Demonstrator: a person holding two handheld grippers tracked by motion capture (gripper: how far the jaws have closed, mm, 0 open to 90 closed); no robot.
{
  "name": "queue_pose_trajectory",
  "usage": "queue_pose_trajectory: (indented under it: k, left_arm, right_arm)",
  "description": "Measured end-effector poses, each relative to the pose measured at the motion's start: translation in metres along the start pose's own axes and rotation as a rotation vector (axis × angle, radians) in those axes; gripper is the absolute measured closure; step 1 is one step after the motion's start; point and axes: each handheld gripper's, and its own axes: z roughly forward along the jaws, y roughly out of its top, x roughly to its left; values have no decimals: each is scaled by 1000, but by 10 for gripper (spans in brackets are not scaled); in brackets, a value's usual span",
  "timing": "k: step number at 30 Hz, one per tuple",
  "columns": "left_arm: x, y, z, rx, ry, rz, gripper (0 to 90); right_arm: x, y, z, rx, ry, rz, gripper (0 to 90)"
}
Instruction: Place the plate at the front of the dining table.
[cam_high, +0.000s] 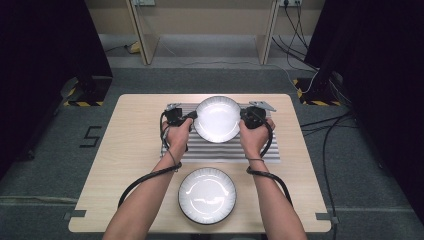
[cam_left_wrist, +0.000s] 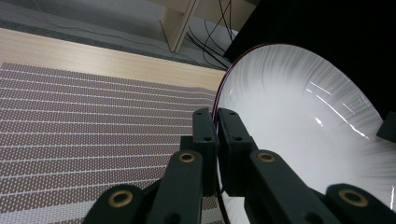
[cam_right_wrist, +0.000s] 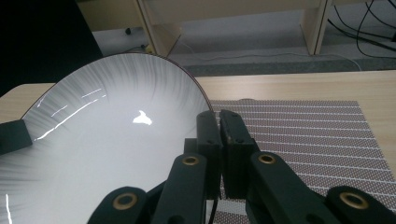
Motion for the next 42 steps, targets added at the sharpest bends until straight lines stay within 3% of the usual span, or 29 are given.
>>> queue_pose_trajectory:
  k: [11, 29, 42]
  left_arm:
    - [3, -5, 7, 18, 0, 6, 860]
    - [9, -19, 14, 69, 34, -17, 857]
    - [14, -33, 22, 135, 55, -20, 855]
  right_arm:
    - [-3, -6, 5, 19, -2, 2, 879]
    - [-6, -18, 16, 65, -9, 10, 878]
    - [-11, -35, 25, 128, -11, 35, 877]
